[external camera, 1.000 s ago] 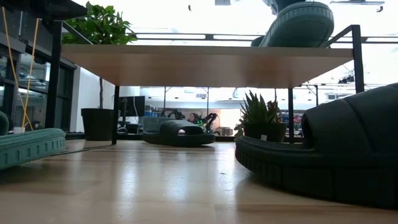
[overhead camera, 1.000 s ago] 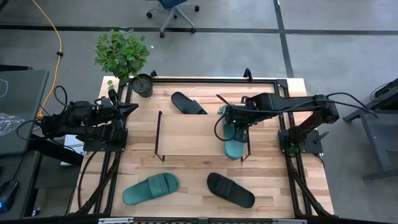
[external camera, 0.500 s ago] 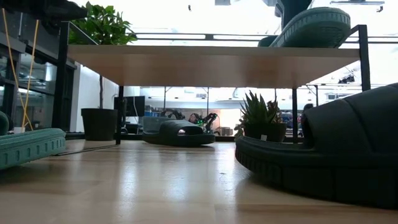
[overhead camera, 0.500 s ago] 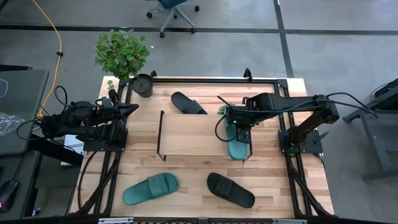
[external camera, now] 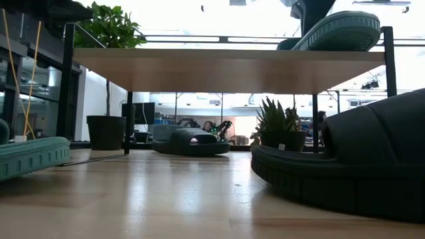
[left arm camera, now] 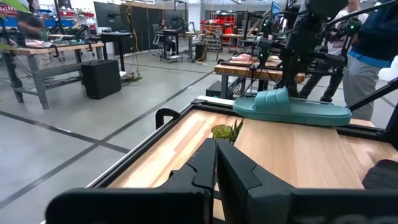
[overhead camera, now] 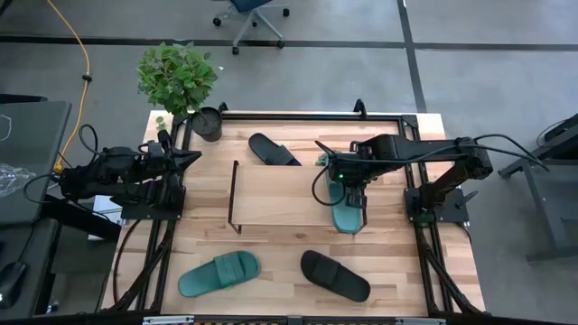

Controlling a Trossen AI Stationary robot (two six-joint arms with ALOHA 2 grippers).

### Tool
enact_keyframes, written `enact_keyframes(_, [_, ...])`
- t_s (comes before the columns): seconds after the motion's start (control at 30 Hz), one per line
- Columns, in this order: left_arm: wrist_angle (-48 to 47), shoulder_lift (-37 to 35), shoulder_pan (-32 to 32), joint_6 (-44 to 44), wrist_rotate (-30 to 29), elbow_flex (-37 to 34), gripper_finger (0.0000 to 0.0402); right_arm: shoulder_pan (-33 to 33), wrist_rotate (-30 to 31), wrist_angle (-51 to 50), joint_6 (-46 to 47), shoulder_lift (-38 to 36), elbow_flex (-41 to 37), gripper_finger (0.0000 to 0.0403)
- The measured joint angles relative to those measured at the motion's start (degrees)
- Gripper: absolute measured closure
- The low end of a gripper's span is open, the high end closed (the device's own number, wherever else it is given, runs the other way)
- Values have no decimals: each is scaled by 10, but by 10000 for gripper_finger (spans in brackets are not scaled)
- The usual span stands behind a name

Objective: Pick and place slides into the shelf
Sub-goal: Put the top green slipper on the shelf, then put the green slipper on the shelf

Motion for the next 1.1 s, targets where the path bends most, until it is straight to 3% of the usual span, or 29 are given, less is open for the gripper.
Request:
enact_keyframes(0.6, [0, 0, 0, -7, 0, 0, 399, 0, -25, -8, -4, 0, 0, 400])
enact_keyframes(0.9, [0, 0, 0, -7, 0, 0, 399, 0, -37, -11, 1, 0, 0, 315])
enact_keyframes(1.1, [0, 0, 0, -7, 0, 0, 399, 0, -42, -9, 1, 0, 0, 287])
